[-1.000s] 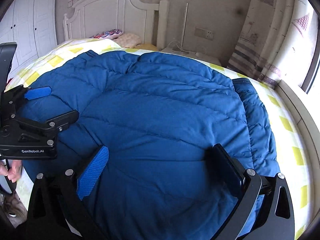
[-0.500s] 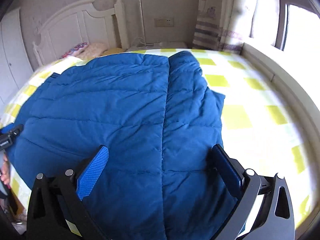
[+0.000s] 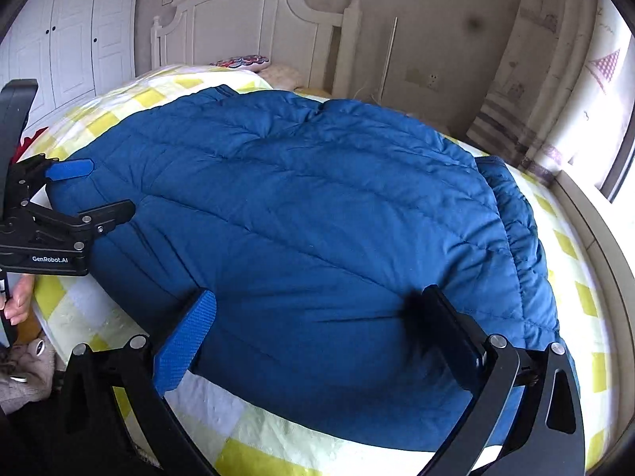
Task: Fold large clothes
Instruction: 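Tuck the jacket edge under with the right gripper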
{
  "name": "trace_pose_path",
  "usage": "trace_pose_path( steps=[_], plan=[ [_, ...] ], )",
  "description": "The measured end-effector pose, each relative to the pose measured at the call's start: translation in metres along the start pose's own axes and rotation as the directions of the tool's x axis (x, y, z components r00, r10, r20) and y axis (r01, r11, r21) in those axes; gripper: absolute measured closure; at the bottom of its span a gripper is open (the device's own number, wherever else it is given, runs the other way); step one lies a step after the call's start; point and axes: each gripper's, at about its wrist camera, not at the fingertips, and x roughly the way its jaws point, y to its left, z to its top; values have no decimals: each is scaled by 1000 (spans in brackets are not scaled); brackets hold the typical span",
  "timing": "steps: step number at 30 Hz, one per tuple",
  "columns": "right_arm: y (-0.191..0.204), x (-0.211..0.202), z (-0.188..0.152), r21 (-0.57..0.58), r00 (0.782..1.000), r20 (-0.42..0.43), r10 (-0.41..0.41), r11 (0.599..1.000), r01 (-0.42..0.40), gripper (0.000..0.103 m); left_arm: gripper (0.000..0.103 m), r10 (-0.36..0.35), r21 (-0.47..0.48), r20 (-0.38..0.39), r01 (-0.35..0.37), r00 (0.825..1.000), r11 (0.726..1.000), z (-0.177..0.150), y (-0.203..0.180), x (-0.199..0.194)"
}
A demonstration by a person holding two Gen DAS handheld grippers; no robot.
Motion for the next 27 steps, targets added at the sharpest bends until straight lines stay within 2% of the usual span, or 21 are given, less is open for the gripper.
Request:
trace_pose_path(
  steps=[3,6,9,12,14,19,24,27],
  plan=[
    [-16,-16,-2,32,998,28,-62,998,61,6,2,2,-57,23,-1,1000,998,-3,15,-14],
    [-38,-19,-16,103,996,20,-91,991,89,5,2,73,-105,23,-70,997,992,-13,39,-10],
    [-67,-8,-31,229,1000,9,25,973,-26,5,2,16,-141,21,-13,1000,990,-23,52,-6],
    [-63,-8,-26,199,1000,-5,-6,980,7,5,2,44,-109,10,-42,999,993,-21,47,-5],
    [-64,-15,-24,208,1000,-2,-6,978,7,5,2,38,-111,5,-37,999,993,-21,48,-5],
    [-76,-48,-46,282,998,39,51,957,-60,5,2,17,-112,4,-17,1000,994,-23,51,-4],
    [-92,-65,-92,458,981,26,192,870,-182,5,2,38,-113,15,-36,999,993,-26,48,-4],
    [-102,-62,-104,508,979,36,202,840,-192,5,2,37,-112,15,-35,999,993,-26,48,-4]
  ],
)
